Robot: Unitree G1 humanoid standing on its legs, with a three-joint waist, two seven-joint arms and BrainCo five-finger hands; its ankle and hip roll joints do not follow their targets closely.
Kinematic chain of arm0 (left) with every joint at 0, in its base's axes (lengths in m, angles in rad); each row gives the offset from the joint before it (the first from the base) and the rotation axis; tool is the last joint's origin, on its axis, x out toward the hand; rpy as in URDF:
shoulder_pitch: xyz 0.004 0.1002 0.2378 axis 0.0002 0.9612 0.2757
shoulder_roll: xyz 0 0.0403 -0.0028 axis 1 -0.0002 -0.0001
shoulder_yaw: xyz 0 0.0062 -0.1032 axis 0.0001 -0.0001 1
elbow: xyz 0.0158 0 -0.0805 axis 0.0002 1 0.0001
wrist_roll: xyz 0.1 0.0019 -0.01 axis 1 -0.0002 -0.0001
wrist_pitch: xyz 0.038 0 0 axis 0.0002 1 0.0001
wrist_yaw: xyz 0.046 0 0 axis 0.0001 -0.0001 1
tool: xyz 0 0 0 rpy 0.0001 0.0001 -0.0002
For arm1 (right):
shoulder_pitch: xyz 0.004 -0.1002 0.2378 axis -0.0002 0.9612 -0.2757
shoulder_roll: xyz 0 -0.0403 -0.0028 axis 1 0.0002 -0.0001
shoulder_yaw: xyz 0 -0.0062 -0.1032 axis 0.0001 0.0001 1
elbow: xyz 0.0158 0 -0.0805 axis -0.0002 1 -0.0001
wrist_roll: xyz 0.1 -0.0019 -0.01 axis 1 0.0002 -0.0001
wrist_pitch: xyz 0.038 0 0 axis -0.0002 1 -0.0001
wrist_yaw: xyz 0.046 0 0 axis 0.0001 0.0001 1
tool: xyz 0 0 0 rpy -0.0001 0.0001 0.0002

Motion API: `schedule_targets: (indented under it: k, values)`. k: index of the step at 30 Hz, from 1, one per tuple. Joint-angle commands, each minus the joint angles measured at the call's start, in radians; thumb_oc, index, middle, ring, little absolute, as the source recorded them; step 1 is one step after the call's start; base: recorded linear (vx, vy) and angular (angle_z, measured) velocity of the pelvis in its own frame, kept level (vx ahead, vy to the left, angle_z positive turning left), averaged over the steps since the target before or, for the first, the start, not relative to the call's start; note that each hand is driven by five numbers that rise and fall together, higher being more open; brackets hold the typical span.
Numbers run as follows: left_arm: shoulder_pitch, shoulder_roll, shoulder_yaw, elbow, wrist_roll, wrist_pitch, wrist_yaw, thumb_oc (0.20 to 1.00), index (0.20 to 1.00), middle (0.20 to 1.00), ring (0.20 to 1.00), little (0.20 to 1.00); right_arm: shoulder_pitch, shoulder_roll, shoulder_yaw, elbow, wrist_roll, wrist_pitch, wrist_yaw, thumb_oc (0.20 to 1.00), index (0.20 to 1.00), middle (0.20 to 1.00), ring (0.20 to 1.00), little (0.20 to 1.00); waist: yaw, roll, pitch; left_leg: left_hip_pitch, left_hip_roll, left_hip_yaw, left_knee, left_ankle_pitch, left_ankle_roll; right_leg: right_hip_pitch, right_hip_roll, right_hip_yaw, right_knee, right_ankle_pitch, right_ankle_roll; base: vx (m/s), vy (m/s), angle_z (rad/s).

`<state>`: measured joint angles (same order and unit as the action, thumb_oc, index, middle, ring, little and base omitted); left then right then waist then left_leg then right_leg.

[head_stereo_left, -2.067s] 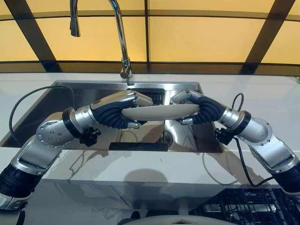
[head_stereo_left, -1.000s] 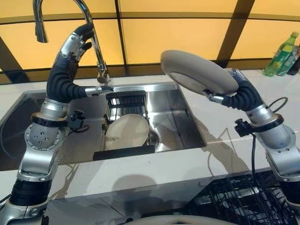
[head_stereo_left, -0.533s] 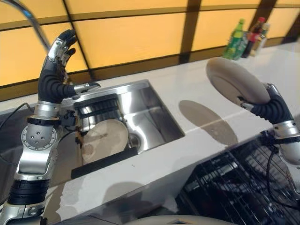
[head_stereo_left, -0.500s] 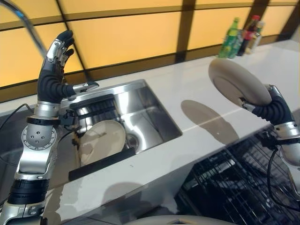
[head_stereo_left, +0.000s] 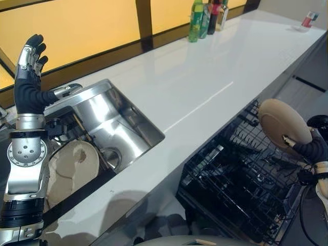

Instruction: Pick up plates and place into dishwasher.

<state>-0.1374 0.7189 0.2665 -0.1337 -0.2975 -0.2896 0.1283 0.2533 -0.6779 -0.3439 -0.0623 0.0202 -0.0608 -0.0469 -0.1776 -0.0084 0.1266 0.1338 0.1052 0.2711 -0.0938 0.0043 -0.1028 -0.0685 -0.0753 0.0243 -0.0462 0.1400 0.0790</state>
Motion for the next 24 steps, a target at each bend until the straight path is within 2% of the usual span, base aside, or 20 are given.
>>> schedule_targets:
  k: [1, 5, 9, 15, 21, 24]
  values:
    - [-0.056, 0.048, 0.017, 0.032, -0.01, 0.0, 0.011, 1.0, 1.0, 1.0, 1.0, 1.0, -0.073, -0.021, -0.005, 0.063, -0.015, 0.013, 0.023, 0.2, 0.2, 0.2, 0.2, 0.2, -0.005, -0.011, -0.041, -0.03, -0.061, -0.028, 0.017, -0.043, 0.084, 0.039, -0.039, -0.007, 0.085, -0.115, 0.081, 0.11, -0.251, -0.17]
    - [-0.014, 0.045, 0.036, 0.008, -0.009, 0.001, 0.0, 1.0, 1.0, 1.0, 1.0, 1.0, -0.047, -0.032, -0.002, 0.066, -0.021, 0.042, 0.126, 0.2, 0.2, 0.2, 0.2, 0.2, -0.004, -0.009, -0.049, -0.026, -0.046, -0.018, 0.015, -0.041, 0.072, 0.051, -0.028, -0.008, 0.053, -0.11, 0.069, 0.05, -0.143, -0.09]
    - [-0.009, 0.051, 0.032, 0.005, -0.012, 0.0, 0.002, 1.0, 1.0, 1.0, 1.0, 1.0, -0.046, -0.08, 0.03, 0.071, -0.028, 0.08, 0.285, 0.2, 0.2, 0.2, 0.2, 0.2, 0.0, -0.014, -0.055, -0.028, -0.033, -0.014, 0.017, -0.035, 0.062, 0.056, -0.017, -0.012, 0.041, -0.112, 0.059, 0.03, -0.109, -0.05]
    - [-0.023, 0.072, 0.001, 0.023, -0.024, -0.004, -0.009, 1.0, 1.0, 1.0, 1.0, 1.0, -0.036, -0.172, 0.086, 0.147, 0.055, 0.063, 0.469, 0.2, 0.2, 0.2, 0.2, 0.2, 0.016, -0.037, -0.058, -0.033, -0.012, -0.019, 0.036, -0.024, 0.045, 0.068, -0.006, -0.039, 0.055, -0.125, 0.042, 0.03, -0.078, 0.01]
    - [-0.024, 0.076, -0.012, 0.046, -0.024, -0.008, -0.022, 1.0, 1.0, 1.0, 1.0, 1.0, -0.026, -0.196, 0.136, 0.21, 0.12, 0.058, 0.607, 0.2, 0.2, 0.2, 0.2, 0.2, 0.03, -0.049, -0.065, -0.029, -0.008, -0.034, 0.035, -0.019, 0.037, 0.086, -0.006, -0.05, 0.044, -0.126, 0.037, 0.04, -0.034, 0.01]
    - [-0.026, 0.084, -0.018, 0.049, -0.033, -0.003, -0.032, 1.0, 1.0, 1.0, 1.0, 1.0, -0.036, -0.202, 0.154, 0.248, 0.134, 0.078, 0.662, 0.2, 0.2, 0.2, 0.2, 0.2, 0.038, -0.051, -0.069, -0.025, -0.008, -0.036, 0.029, -0.017, 0.035, 0.093, -0.009, -0.059, 0.039, -0.126, 0.038, 0.04, -0.014, 0.05]
